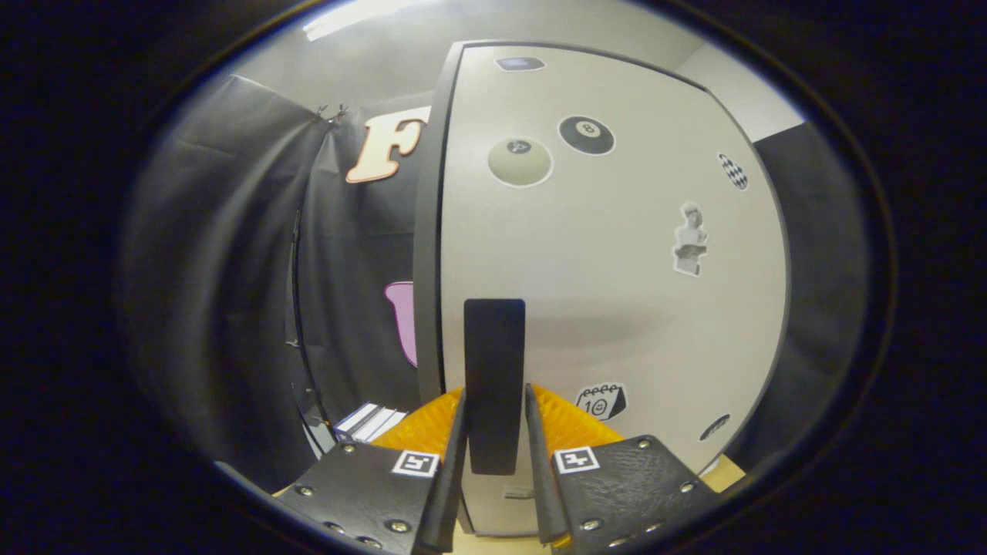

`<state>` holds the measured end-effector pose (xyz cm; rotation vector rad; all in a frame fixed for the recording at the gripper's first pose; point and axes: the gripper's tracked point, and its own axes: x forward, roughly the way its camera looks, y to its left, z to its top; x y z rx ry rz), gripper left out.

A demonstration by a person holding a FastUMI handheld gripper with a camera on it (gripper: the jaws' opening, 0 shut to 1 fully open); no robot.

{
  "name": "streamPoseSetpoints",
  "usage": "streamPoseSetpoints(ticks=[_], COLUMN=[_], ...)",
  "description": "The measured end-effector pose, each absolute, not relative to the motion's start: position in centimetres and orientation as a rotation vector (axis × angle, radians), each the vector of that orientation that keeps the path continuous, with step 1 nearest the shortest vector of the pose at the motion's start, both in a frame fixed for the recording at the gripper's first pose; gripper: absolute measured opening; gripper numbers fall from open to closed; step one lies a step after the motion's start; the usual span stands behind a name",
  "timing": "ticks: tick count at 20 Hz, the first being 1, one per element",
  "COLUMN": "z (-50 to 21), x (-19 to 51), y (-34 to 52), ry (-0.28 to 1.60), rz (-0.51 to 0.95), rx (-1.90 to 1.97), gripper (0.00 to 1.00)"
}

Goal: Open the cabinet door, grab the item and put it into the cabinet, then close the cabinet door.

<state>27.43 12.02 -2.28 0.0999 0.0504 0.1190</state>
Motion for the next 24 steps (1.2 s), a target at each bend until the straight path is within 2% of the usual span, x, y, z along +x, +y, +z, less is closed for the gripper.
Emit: streamPoseSetpoints(ticks=[2,5,6,13,24], z=[-2.2,-2.2,-2.3,-2.2,-1.9], x=[27.7,27.6,27.6,26.0,19.2], y=[11.9,11.9,12.0,11.5,8.5], ry=[0.061,0.063,0.075,0.092,0.119], rz=[0.1,0.099,0.108,0.091,0.087], rx=[0.115,0.12,0.124,0.112,0.144], gripper=[0.31,0.31,0.25,0.25,0.25])
